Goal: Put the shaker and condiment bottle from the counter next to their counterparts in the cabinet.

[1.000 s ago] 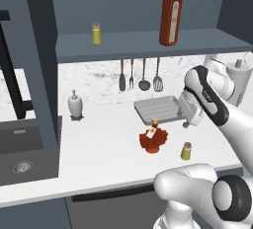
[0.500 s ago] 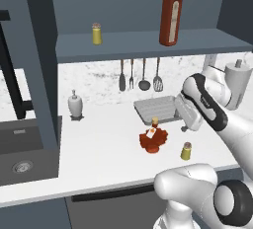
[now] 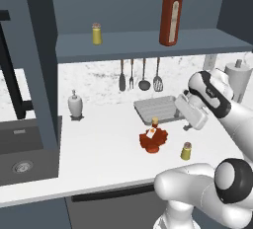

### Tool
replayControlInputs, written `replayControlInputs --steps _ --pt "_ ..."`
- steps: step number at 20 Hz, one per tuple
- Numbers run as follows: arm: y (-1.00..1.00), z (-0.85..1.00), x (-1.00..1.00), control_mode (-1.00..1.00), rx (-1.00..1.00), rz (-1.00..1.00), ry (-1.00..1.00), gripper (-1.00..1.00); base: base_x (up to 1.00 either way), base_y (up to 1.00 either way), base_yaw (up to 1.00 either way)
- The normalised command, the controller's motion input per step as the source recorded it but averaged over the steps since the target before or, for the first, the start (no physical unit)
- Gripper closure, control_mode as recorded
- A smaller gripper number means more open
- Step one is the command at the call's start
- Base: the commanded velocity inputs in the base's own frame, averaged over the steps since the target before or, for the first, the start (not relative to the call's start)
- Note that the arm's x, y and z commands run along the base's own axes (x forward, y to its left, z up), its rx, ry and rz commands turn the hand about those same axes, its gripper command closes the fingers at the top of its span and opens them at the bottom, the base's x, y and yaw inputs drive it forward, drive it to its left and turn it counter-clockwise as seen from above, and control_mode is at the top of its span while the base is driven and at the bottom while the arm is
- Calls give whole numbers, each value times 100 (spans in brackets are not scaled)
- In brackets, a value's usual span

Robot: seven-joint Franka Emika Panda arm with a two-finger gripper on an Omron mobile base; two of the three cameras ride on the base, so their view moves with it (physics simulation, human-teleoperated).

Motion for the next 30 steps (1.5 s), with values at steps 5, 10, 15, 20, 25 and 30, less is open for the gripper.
replayControlInputs --steps 5,10,15,20,25,30 --pt "2 -21 0 -100 3 0 0 -100 0 0 0" --pt "2 -23 1 -100 9 -4 0 -100 0 0 0" --pt "0 -5 10 -100 11 -3 0 -100 0 0 0" --pt "2 -2 18 -100 1 -2 1 -100 0 0 0" --pt "9 -13 12 -100 0 0 0 -100 0 0 0" --pt "9 -12 2 -100 0 0 0 -100 0 0 0"
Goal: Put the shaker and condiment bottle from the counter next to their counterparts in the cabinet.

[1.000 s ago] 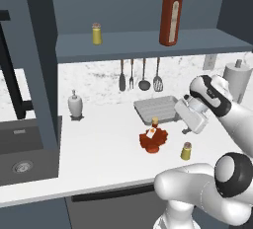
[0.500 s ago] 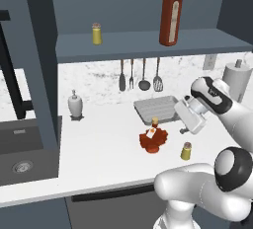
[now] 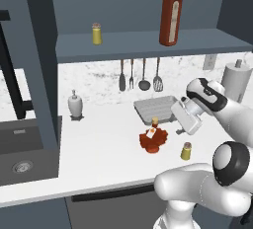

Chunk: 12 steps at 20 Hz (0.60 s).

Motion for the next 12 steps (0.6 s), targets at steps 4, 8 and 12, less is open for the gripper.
replayControlInputs --steps 4,8,12 --pt "4 -4 6 -100 0 -1 0 -100 0 0 0" --pt "2 0 9 -100 0 -1 0 -100 0 0 0" --pt "0 -3 3 -100 0 0 0 -100 0 0 0"
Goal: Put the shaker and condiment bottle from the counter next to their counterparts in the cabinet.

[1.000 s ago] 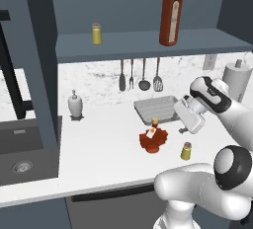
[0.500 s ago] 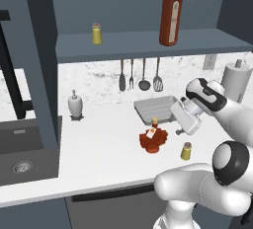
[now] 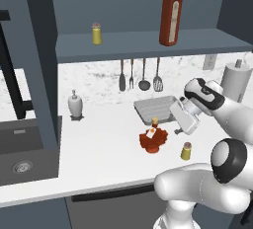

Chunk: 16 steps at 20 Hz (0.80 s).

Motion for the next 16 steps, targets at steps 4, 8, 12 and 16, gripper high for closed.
replayControlInputs --steps 4,8,12,16 --pt "0 -7 0 -100 0 0 0 -100 0 0 0" --pt "3 -12 3 -100 0 0 0 -100 0 0 0" --pt "6 -13 6 -100 0 0 1 -100 0 0 0" --pt "3 -10 3 -100 0 0 2 -100 0 0 0"
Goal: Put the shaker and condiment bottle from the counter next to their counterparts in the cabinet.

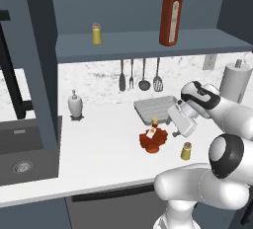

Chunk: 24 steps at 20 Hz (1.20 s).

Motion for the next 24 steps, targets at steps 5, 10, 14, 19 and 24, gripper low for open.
replayControlInputs --steps 5,10,14,19,24 --pt "3 -8 4 -100 0 0 3 -100 0 0 0" --pt "6 -7 8 -100 2 0 7 -100 0 0 0" --pt "10 -6 10 -100 3 0 11 -100 0 0 0" --pt "10 -11 5 -100 3 0 11 -100 0 0 0" --pt "18 -22 0 -100 2 -2 10 -100 0 0 0"
